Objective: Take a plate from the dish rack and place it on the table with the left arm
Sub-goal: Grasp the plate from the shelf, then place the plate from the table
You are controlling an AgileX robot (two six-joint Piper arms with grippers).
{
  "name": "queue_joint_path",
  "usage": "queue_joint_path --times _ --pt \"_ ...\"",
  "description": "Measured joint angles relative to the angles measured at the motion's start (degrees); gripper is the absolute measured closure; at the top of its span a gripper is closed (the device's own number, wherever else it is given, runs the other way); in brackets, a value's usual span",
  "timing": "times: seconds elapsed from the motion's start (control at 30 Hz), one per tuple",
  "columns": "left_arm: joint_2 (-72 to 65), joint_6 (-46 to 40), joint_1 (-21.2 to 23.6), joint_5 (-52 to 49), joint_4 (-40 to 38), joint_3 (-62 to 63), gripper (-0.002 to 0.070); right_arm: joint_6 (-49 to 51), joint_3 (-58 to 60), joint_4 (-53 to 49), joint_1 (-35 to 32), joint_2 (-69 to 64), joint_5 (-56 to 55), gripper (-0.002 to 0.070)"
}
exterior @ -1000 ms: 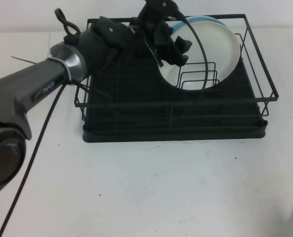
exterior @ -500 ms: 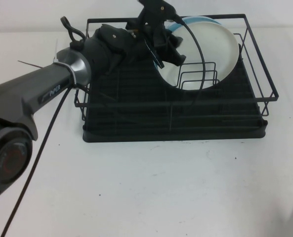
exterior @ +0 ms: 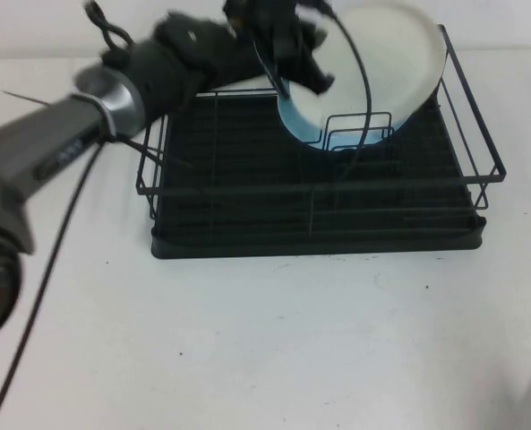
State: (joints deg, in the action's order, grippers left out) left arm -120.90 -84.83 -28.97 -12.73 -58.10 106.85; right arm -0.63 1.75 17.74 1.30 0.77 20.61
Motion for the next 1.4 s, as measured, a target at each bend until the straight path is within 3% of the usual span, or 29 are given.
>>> queue_joint_path --times 0.2,0.33,0.43,0.6,0.7,0.8,1.07,1.27,1.4 --pt "8.7 -0.3 0.0 -2.6 -0.2 0.0 0.0638 0.0 0.0 0.0 0.0 0.0 0.0 0.0694" --pt "15.1 1.3 0.0 -9.8 0.3 0.0 0.0638 0.0 0.0 0.0 0.0 0.0 0.0 0.0694" --pt "19.1 10.0 0.1 -17.8 5.3 0.1 0.0638 0.0 0.0 0.0 0.0 0.0 0.0 0.0694" --pt "22.8 38.5 2.9 -38.0 16.6 0.4 0.0638 0.0 0.0 0.0 0.0 0.0 0.0 0.0694" --pt "22.5 46.6 6.5 -51.0 19.0 -0.6 0.0638 0.0 0.0 0.0 0.0 0.0 0.0 0.0694" --pt "22.7 49.4 9.5 -56.1 18.5 -6.2 0.0638 0.0 0.0 0.0 0.0 0.0 0.0 0.0694" --pt "29.9 44.8 12.0 -53.3 10.3 -38.0 0.0638 0.0 0.0 0.0 0.0 0.0 0.0 0.0694" --pt "30.9 37.7 12.0 -34.9 1.7 -56.8 0.0638 0.0 0.0 0.0 0.0 0.0 0.0 0.0694" --pt "28.4 36.4 12.0 -25.9 -1.8 -59.9 0.0638 0.0 0.0 0.0 0.0 0.0 0.0 0.0694"
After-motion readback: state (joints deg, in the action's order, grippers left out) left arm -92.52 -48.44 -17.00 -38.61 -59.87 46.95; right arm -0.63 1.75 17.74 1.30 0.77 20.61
